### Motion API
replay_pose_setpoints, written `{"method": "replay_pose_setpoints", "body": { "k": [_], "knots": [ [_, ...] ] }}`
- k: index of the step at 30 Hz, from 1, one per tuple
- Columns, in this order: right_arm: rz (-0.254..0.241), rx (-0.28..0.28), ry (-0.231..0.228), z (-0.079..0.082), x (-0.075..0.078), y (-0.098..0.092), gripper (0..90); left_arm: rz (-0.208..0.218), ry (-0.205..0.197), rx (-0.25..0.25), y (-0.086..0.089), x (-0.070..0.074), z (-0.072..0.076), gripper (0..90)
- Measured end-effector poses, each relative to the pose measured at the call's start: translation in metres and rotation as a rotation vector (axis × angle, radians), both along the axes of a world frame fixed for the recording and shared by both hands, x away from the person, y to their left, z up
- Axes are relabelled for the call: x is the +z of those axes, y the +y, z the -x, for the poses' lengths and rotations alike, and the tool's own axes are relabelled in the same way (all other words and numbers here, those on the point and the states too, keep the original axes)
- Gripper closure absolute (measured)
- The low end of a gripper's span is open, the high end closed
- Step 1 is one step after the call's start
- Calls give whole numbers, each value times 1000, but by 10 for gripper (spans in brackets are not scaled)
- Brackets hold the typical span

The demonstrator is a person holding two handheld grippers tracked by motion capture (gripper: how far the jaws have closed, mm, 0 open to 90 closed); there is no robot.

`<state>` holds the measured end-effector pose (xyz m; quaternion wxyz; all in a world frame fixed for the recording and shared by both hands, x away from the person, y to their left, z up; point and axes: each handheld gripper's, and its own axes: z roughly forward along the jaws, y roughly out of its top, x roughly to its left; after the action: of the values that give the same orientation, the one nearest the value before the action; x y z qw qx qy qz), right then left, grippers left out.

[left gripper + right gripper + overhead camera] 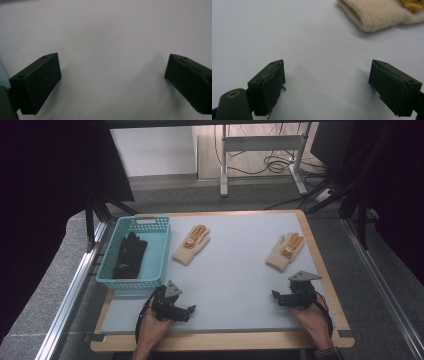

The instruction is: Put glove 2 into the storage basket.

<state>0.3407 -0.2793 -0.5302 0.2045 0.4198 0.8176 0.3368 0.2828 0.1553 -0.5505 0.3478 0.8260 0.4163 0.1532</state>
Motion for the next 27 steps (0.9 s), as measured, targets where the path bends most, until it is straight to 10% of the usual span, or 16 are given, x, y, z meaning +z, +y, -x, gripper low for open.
{"method": "replay_pose_setpoints", "body": {
  "k": [8,17,27],
  "knots": [
    [-8,-3,2,0,0,-1,147,11,7,4,0,-1,-1,17],
    [-28,25,1,-1,11,-13,432,4,4,1,1,-1,-1,17],
    [-50,-71,-31,-42,45,-38,737,5,0,2,1,-1,0,20]
  ]
}}
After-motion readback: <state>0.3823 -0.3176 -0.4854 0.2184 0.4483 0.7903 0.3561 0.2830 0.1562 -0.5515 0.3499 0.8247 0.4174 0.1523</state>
